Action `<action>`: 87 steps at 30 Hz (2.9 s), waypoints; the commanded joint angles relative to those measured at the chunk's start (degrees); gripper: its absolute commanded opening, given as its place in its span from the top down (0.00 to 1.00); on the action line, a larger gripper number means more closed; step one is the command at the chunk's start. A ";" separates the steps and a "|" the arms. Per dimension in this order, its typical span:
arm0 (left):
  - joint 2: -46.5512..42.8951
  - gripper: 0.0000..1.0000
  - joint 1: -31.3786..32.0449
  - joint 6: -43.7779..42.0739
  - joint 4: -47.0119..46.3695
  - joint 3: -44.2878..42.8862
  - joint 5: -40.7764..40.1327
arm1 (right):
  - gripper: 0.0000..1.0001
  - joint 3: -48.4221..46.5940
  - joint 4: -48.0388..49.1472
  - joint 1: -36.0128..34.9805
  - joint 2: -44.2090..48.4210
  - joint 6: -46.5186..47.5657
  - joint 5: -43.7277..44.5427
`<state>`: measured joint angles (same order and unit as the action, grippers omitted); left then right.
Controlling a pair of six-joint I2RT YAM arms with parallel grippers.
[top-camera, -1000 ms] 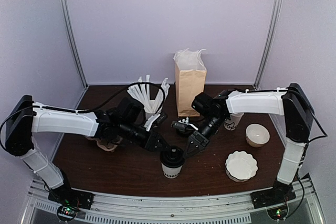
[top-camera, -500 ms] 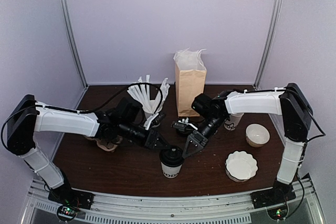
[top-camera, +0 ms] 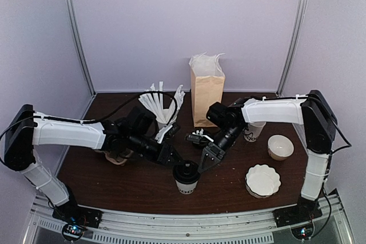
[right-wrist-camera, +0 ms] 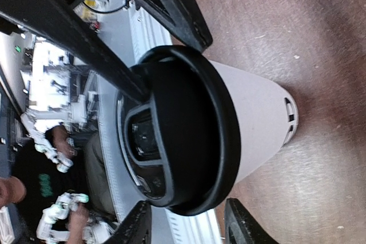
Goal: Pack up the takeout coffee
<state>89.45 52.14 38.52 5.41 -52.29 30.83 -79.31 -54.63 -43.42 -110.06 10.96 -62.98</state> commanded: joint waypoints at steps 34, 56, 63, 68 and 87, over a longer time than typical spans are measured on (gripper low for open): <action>-6.72 0.34 7.64 -2.97 8.71 1.00 -14.89 | 0.31 -12.76 -8.73 -0.71 -0.07 15.60 10.77; -4.78 0.36 5.25 -9.88 15.74 -5.79 -18.77 | 0.30 -2.79 -5.40 -1.17 8.33 13.00 15.26; -9.76 0.35 5.32 -4.80 14.33 -3.00 -18.17 | 0.32 -4.93 -5.54 -0.29 7.18 11.67 14.46; -8.84 0.35 5.38 0.95 7.15 1.24 -12.16 | 0.34 -6.49 -5.46 -0.28 4.83 10.54 12.53; 1.33 0.43 7.09 -0.41 11.36 0.44 -13.98 | 0.45 -5.88 -3.35 -0.53 -2.63 7.59 8.67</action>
<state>86.02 59.00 39.38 11.03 -51.48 22.02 -85.08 -59.79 -43.66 -110.17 19.55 -54.39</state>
